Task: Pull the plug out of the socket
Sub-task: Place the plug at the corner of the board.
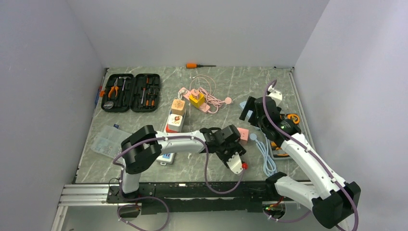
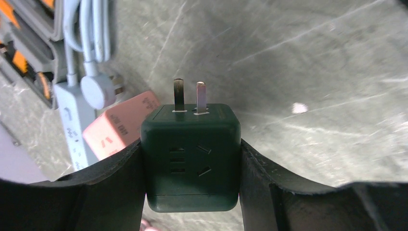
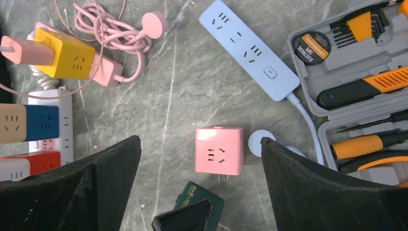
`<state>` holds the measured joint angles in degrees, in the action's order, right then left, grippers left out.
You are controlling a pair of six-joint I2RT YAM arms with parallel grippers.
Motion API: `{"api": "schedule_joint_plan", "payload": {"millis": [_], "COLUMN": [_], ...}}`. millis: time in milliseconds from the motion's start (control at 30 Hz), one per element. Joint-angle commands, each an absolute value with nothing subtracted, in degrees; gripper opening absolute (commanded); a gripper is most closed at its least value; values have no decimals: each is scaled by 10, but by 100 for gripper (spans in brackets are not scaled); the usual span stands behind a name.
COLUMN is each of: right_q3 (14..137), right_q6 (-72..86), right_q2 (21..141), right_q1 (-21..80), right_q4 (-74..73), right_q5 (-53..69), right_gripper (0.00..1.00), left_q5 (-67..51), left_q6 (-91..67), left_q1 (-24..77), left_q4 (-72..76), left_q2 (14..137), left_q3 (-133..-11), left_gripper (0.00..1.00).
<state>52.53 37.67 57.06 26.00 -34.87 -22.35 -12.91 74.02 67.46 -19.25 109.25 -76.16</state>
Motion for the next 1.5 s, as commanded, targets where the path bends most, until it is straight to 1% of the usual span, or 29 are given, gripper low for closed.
{"api": "schedule_joint_plan", "payload": {"millis": [0, 33, 67, 100, 133, 300, 400, 533, 667, 767, 867, 1000, 1067, 1133, 1267, 1367, 1467], "right_q3": [521, 520, 520, 520, 519, 526, 538, 551, 563, 575, 587, 603, 613, 627, 658, 698, 745], "right_q6": [367, 369, 369, 369, 370, 370, 366, 364, 361, 363, 363, 365, 363, 362, 354, 344, 333], "right_q2": [559, 559, 560, 561, 561, 557, 553, 552, 567, 592, 623, 657, 676, 697, 753, 822, 894], "right_q1": [251, 249, 247, 247, 246, 244, 243, 240, 236, 235, 235, 235, 235, 234, 234, 234, 234], "right_q4": [-351, -350, -349, -348, -348, -356, -365, -367, -353, -338, -322, -302, -294, -285, -265, -252, -242], "right_q5": [-222, -220, -217, -215, -214, -214, -221, -223, -210, -188, -167, -158, -149, -143, -139, -132, -128], "right_gripper": [96, 96, 96, 96, 96, 96, 97, 97, 97, 97, 95, 93, 92, 91, 91, 90, 89], "left_q5": [-135, -134, -131, -135, -140, -119, -105, -116, -178, -207, -160, -72, -46, -39, -43, -58, -65], "left_q6": [691, 683, 668, 653, 647, 605, 571, 533, 492, 478, 456, 407, 379, 348, 292, 265, 255], "left_q1": [703, 708, 712, 714, 715, 715, 714, 696, 637, 560, 487, 397, 360, 330, 288, 266, 259], "left_q4": [-218, -220, -219, -221, -230, -280, -326, -446, -576, -632, -611, -499, -454, -445, -463, -486, -492], "left_q2": [1093, 1095, 1098, 1101, 1104, 1109, 1081, 1027, 984, 956, 936, 929, 943, 969, 1039, 1094, 1124], "left_q3": [-784, -787, -793, -801, -812, -864, -882, -916, -969, -993, -982, -942, -944, -968, -1061, -1117, -1139], "left_gripper": [32, 49, 79, 96, 99, 99, 99, 99, 99, 99, 99, 99, 99, 99, 99, 99, 99]}}
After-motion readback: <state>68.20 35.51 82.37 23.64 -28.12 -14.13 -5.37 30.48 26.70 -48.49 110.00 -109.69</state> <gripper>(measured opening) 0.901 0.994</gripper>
